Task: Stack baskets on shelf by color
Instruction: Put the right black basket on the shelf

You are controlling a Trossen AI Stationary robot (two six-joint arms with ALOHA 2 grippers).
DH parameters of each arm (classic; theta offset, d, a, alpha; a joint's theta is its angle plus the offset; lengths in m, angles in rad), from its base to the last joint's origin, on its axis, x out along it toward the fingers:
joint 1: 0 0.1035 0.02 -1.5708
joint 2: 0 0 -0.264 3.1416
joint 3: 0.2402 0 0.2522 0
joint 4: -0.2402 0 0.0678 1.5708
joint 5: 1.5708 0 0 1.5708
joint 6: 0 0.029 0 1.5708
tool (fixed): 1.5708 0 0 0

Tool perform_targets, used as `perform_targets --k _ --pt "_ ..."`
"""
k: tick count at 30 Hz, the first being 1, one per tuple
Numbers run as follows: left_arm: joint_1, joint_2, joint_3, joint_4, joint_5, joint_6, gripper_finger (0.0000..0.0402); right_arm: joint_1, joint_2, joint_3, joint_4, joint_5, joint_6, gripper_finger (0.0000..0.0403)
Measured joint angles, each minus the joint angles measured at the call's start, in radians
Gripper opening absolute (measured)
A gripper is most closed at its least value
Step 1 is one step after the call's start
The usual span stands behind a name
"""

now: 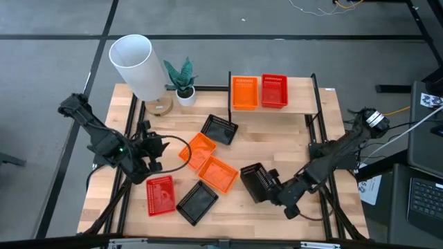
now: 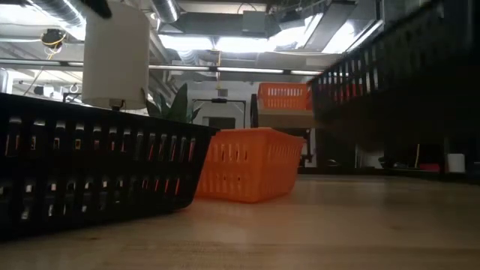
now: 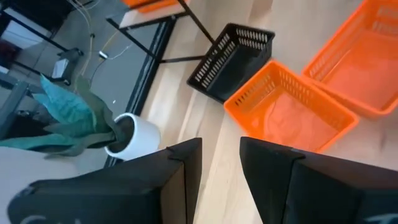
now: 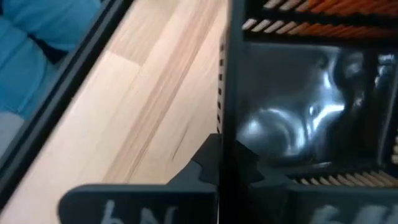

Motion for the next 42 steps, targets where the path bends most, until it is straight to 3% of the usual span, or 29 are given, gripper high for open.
perform_targets --k 5,14,19,23,25,31,35,42 --pt "0.0 -0.048 -0.223 0.194 -0.034 0.0 0.0102 0.047 -0.071 0.107 -0.196 0.205 0.04 0.0001" --pt "0.011 -0.107 -0.491 0.531 -0.105 0.003 0.0102 0.054 -0.128 0.344 -0.675 0.837 0.25 0.0" --pt "0.012 -0.106 -0.569 0.672 -0.139 0.023 0.0102 -0.016 -0.132 0.466 -0.898 0.976 0.284 0.0" --pt "0.012 -0.106 -0.591 0.701 -0.166 0.034 0.0102 -0.136 -0.131 0.561 -1.113 0.976 0.378 0.0" --pt "0.012 -0.106 -0.595 0.702 -0.167 0.035 0.0102 -0.217 -0.151 0.581 -1.101 0.955 0.37 0.0" --pt "0.013 -0.106 -0.595 0.704 -0.166 0.035 0.0102 -0.47 -0.235 0.559 -1.11 0.711 0.336 0.0" --pt "0.015 -0.106 -0.595 0.703 -0.171 0.035 0.0102 -0.612 -0.261 0.553 -1.118 0.599 0.278 0.0" --pt "0.055 -0.106 -0.595 0.7 -0.173 0.035 0.0102 -0.774 -0.253 0.552 -1.113 0.476 0.024 0.0"
